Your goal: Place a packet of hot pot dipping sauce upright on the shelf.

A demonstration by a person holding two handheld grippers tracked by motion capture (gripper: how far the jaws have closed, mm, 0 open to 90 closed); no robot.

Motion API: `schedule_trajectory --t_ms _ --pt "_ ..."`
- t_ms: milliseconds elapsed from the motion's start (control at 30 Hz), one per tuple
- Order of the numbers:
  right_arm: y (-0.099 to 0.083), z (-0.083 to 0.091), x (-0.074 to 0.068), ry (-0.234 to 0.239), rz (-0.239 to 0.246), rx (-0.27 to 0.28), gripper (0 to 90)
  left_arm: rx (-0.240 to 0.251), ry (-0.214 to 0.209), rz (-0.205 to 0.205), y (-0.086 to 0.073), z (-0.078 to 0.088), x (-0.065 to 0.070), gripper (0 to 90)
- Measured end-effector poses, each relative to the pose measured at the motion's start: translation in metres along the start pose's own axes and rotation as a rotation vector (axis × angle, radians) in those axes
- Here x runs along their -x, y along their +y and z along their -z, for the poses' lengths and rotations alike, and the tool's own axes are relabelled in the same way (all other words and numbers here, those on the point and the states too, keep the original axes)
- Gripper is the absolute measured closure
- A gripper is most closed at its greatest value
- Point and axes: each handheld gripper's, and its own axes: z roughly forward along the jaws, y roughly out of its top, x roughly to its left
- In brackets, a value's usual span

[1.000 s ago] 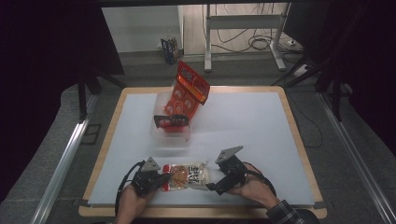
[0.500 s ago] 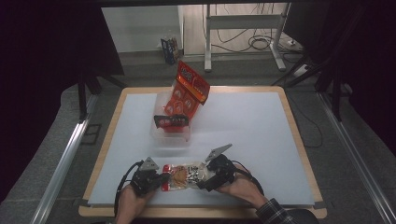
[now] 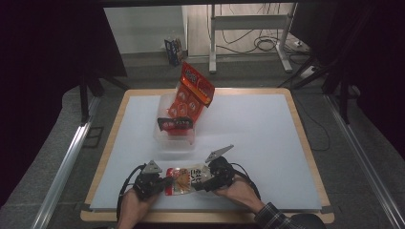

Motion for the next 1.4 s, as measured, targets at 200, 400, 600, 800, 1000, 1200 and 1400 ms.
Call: schedule_trajectory --t_ms 200,400,600,800,1000,1200,1400 --pt "0.008 0.006 -0.001 -0.002 0.011 0.045 62.0 0.000 0.001 -0.016 0.000 0.001 0.000 90.0" --pt "0.014 0.008 -0.006 -0.014 0.030 0.039 75.4 0.013 0.006 -0.035 -0.001 0.006 0.002 77.7" --pt "0.024 0.022 -0.010 -0.013 0.056 0.059 80.7 0.055 0.010 -0.047 -0.002 0.011 0.007 55.3" --pt "0.033 0.041 -0.008 -0.030 0.078 0.085 84.1 0.093 0.030 -0.050 -0.001 0.014 0.008 37.8" --pt "0.043 0.056 -0.010 -0.076 0.121 0.080 86.4 0.133 0.055 -0.079 -0.001 0.016 0.013 22.3" --pt "0.048 0.067 -0.008 -0.112 0.136 0.083 87.3 0.152 0.075 -0.079 0.000 0.018 0.014 10.7" --pt "0.055 0.081 -0.004 -0.141 0.144 0.085 87.5 0.155 0.083 -0.072 0.000 0.019 0.014 5.9"
